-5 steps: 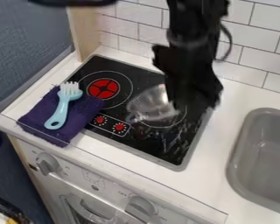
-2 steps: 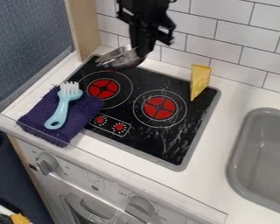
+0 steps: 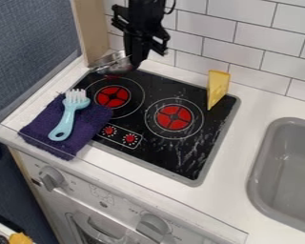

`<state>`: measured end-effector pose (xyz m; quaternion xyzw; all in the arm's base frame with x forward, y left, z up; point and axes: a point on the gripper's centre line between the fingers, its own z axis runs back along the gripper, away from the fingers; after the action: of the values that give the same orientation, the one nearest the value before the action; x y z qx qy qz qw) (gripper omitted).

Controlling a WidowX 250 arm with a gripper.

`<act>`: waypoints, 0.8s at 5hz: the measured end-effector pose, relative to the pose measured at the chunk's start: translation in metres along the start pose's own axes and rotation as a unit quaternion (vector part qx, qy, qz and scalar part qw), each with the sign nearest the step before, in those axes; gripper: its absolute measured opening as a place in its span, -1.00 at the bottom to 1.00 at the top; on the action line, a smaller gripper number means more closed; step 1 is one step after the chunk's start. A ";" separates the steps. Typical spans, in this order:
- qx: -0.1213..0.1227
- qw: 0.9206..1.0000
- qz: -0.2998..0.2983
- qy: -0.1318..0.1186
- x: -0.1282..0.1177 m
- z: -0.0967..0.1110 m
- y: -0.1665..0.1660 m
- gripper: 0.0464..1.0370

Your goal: Take the silver pot and keep it on the top left of the stove.

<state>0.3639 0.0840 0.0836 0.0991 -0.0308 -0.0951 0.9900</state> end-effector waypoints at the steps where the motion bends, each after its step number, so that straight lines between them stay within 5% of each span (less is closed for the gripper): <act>1: 0.001 1.000 0.005 0.004 0.003 -0.012 0.008 -0.97; 4: -0.020 1.000 0.008 0.007 0.014 -0.041 0.011 -0.97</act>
<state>0.3826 0.0998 0.0460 0.0794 -0.0224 -0.0874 0.9927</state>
